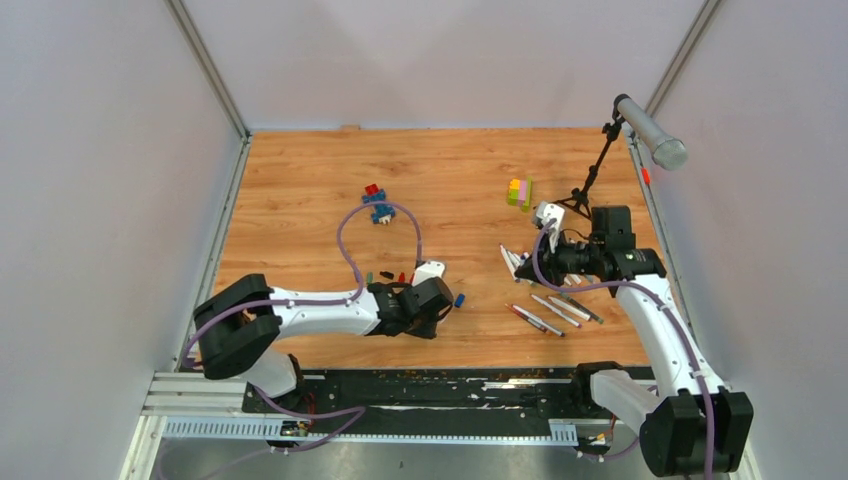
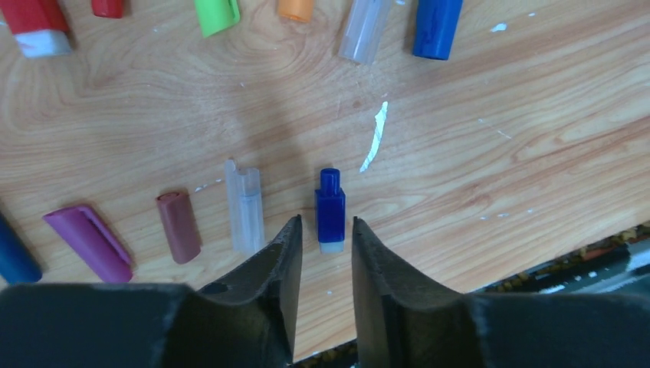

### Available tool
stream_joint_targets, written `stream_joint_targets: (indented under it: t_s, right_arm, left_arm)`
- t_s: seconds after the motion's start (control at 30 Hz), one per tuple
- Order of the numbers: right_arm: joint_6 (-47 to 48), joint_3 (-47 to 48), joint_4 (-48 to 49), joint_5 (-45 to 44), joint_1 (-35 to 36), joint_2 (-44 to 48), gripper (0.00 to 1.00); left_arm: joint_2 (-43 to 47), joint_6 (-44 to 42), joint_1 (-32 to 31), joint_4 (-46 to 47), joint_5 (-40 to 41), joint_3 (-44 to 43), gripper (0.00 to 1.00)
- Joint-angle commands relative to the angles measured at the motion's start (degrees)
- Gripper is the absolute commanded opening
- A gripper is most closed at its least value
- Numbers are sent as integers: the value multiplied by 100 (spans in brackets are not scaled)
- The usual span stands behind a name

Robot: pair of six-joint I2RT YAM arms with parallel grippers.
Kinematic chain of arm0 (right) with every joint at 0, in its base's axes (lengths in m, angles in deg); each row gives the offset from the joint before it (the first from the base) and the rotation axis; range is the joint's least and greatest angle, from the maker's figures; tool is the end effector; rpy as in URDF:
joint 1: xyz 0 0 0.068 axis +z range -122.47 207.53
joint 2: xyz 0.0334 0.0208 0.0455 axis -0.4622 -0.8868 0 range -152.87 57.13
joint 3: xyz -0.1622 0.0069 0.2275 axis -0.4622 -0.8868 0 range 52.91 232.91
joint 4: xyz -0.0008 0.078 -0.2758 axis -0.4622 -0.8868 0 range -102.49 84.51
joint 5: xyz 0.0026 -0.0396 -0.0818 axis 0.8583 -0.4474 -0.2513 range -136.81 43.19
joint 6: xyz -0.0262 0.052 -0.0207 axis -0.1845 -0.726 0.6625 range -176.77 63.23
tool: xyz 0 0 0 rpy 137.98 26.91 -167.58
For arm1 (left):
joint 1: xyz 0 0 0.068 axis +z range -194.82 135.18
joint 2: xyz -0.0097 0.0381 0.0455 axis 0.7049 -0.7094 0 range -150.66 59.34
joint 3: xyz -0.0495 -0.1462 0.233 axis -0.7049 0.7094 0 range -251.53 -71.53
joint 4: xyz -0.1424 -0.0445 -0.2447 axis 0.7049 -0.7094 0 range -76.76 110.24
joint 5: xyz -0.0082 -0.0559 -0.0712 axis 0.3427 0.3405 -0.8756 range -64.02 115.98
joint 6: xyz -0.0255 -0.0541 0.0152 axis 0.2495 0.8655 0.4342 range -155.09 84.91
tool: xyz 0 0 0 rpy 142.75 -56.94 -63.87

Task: Open the pen caps
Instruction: Place the pen cap at the center of the board, then place the pen at the center of the board.

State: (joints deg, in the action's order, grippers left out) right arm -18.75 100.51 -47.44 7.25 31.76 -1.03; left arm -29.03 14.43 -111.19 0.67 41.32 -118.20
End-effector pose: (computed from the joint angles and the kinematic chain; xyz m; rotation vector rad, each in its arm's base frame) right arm 0.2135 0.0536 0.2723 -1.1143 1.8583 0.8317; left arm 0.1364 -0.2811 0.1441 0.2954 2.6124 -0.3824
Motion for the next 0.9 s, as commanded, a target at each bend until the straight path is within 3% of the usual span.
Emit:
stream_joint_targets:
  t_s: [0.0,0.23,0.33,0.43,0.47,0.67,0.87]
  right_arm:
    - [611,204,-557,-82,-36,-86,1]
    - [1155,267,-1218,-1474,-120,-105,4]
    - [1451,179,-1411,-2060,-260,-38,5]
    - [1834,119,-1601,-2619,-527,24,6]
    - [1964,119,-1633,-2790,-670,19,6]
    - [2812,181,-1778,-3615,-1483,-386,8]
    - [3375,275,-1726,-4030,-1873,-1072,12]
  left_arm:
    - [660,-162,-43,-71,344,-154,39]
    - [1904,-654,-43,38,917,50,56]
    - [2567,-991,-43,111,1243,297,71]
    - [3363,-1278,-43,274,1617,731,96]
    - [3639,-1359,-37,360,1696,895,99]
    - [5229,-1525,-18,704,1812,1820,100]
    - [6094,-1521,-21,660,1998,2347,100]
